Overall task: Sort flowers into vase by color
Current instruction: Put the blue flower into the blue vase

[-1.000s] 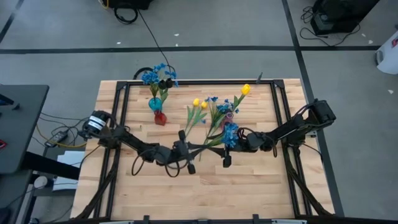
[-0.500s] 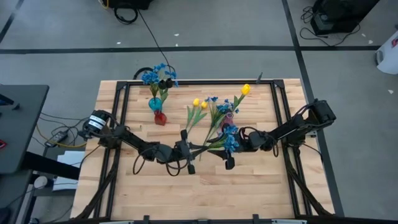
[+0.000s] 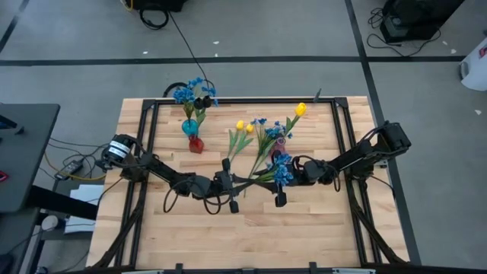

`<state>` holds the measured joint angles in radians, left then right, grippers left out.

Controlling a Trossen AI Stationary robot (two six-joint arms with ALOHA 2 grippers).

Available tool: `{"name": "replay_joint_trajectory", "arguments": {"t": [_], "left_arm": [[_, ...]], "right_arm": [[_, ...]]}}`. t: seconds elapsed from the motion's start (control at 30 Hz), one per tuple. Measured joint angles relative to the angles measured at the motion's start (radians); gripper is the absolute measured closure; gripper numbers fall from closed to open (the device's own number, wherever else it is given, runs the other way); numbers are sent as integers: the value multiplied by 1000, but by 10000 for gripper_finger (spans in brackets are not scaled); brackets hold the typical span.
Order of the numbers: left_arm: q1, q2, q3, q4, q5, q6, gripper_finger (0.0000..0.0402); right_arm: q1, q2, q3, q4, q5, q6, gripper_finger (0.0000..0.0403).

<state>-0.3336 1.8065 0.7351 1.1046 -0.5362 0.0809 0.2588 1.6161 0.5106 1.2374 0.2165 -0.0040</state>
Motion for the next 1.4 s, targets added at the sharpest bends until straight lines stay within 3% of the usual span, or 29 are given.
{"name": "replay_joint_trajectory", "arguments": {"t": [0.3,0.67,0.97,1.2,1.4], "left_arm": [[0,0,0,0,-19,-9,349],[-22,-59,0,-81,-83,-18,274],[-23,-119,37,-334,-94,-169,232],[-24,-119,171,-680,-167,-216,189],[-21,-120,209,-753,-155,-245,141]], "right_arm": [[0,0,0,-12,25,0,305],[0,0,0,-42,53,-8,330],[0,0,0,-72,76,-7,330],[-1,0,0,-91,82,-2,330],[-11,0,0,-114,81,0,330]]}}
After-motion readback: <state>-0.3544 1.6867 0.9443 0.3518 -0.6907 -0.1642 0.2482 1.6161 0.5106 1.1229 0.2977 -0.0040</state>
